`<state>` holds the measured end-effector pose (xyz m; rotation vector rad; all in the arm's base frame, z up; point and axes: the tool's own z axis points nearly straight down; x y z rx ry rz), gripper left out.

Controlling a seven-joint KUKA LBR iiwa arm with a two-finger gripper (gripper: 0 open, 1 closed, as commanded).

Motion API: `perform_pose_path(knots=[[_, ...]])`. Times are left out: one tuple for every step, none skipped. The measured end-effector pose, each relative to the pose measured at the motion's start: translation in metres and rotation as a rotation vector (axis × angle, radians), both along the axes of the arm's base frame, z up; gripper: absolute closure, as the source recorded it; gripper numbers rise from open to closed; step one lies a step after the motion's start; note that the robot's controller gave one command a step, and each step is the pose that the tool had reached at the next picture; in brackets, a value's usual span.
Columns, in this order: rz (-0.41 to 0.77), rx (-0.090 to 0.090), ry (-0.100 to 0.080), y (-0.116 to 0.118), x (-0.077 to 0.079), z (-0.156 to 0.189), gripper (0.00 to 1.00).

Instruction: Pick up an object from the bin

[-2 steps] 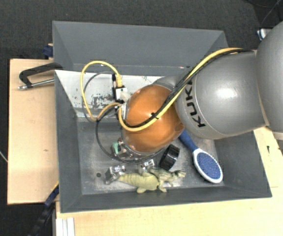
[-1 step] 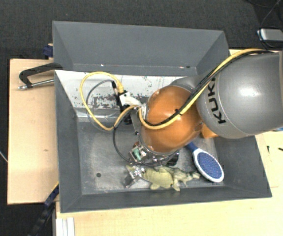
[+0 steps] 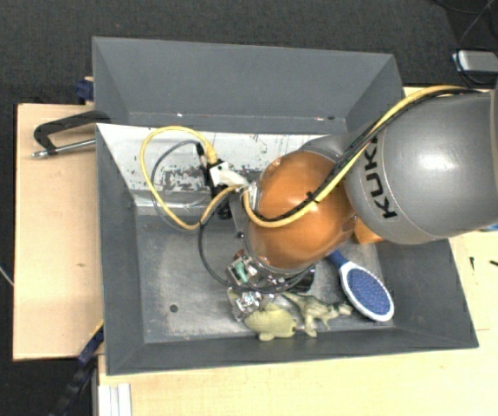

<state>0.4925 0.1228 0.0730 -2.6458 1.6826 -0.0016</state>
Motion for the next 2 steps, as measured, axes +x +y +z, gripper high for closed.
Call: perform_pose_path(knots=[[-0.003,0.001,-0.005,0.002,0.002,0.064,1.00],[-0.007,0.001,-0.006,0.004,0.004,0.125,1.00]])
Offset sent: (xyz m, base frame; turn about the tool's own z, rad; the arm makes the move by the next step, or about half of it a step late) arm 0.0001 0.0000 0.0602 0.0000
